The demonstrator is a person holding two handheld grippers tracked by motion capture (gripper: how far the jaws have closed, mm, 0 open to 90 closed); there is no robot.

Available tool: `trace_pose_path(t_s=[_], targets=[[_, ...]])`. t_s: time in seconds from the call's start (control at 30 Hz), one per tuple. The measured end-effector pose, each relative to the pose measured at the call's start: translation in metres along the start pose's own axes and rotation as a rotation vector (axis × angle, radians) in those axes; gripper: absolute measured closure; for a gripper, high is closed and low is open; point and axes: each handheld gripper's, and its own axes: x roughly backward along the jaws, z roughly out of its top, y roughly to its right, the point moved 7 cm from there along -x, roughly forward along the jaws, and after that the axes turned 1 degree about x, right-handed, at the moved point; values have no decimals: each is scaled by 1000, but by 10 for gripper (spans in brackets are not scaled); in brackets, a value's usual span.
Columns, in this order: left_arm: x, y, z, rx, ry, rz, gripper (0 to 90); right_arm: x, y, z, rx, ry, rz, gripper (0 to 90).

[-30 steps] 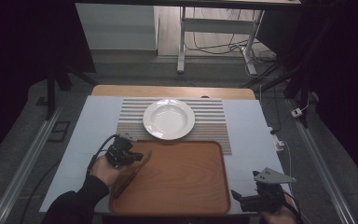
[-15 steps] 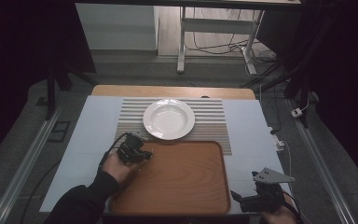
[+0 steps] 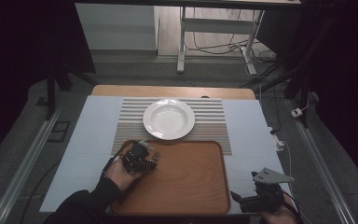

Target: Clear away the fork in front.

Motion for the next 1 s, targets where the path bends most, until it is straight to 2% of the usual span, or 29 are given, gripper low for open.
trace_pose_path(t_s=[0.17,0.33,0.8,1.0], targets=[[2,-1,-12,18,-17,-6,895,0,0,0,1,2,3,0],[8,-10,-19,40,-23,33,896,0,0,0,2,1,5,0],[25,-36,-41,151,-33,53,895,-1,0,0,-2,-1,13,0],[33,-48,-51,215,-34,64,895,-1,0,0,-3,-3,16,0]])
